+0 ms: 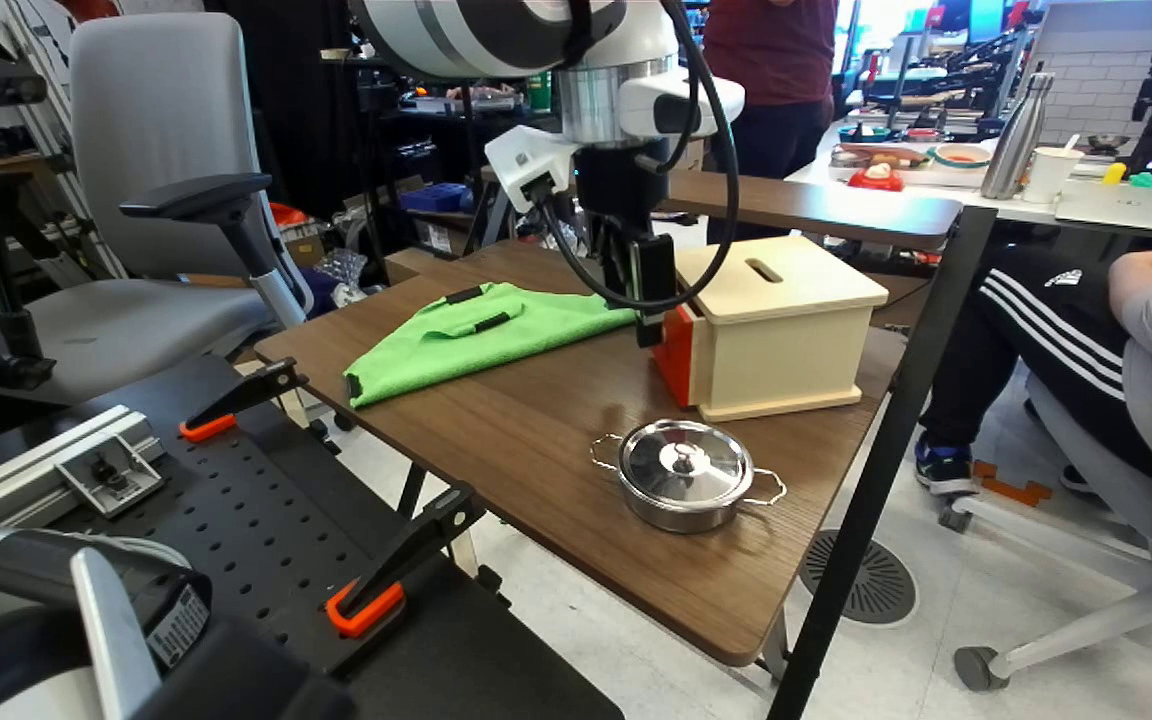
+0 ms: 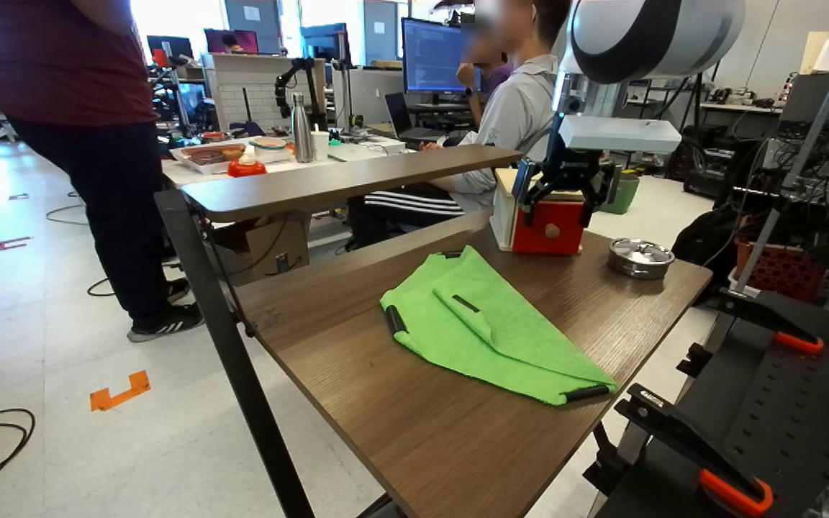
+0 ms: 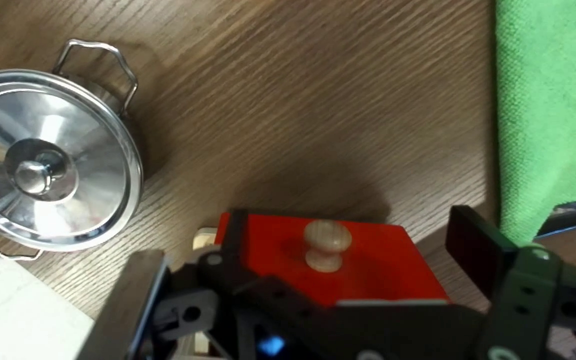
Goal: Open the drawer
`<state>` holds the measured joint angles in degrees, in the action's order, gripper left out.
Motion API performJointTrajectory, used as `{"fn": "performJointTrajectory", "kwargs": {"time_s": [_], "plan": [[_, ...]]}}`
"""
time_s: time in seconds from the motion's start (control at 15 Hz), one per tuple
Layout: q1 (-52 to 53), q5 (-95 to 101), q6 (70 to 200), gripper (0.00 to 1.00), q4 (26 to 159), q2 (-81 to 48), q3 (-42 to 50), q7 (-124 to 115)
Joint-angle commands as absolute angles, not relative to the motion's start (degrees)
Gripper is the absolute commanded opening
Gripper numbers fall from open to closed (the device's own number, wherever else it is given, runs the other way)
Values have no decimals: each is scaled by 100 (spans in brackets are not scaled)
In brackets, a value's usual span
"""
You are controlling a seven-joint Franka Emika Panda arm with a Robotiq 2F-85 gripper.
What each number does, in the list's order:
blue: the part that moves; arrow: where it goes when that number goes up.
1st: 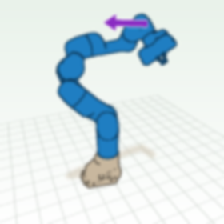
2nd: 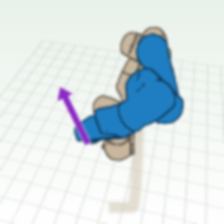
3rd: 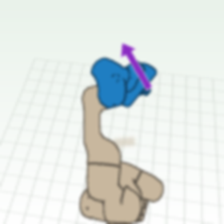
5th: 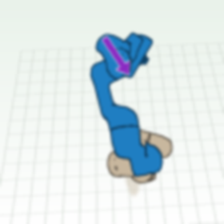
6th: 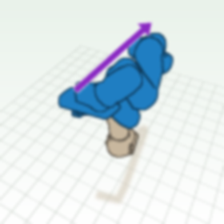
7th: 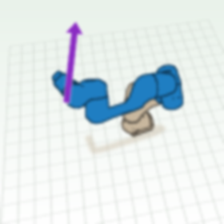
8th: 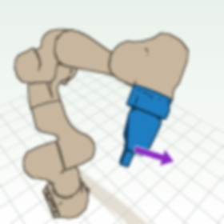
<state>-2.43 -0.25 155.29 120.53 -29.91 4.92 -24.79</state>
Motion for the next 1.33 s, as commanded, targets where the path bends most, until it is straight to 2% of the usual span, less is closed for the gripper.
{"fn": "performJointTrajectory", "kwargs": {"time_s": [0.0, 0.2, 0.27, 0.33, 0.4, 0.73, 1.0, 1.07, 1.27], "plan": [[-68, -224, 15643, 100, 11863, -3202, 665, -2446], [-37, -232, 15593, 98, 11757, -3303, 720, -2486], [-24, -226, 15589, 89, 11727, -3334, 741, -2496], [6, -206, 15590, 73, 11689, -3374, 781, -2536], [18, -202, 15585, 72, 11665, -3400, 798, -2545], [112, -184, 15581, 31, 11560, -3514, 913, -2600], [157, -207, 15605, 3, 11613, -3485, 936, -2646], [160, -232, 15617, 7, 11662, -3457, 914, -2652], [169, -255, 15675, 7, 11804, -3383, 868, -2642]]}}
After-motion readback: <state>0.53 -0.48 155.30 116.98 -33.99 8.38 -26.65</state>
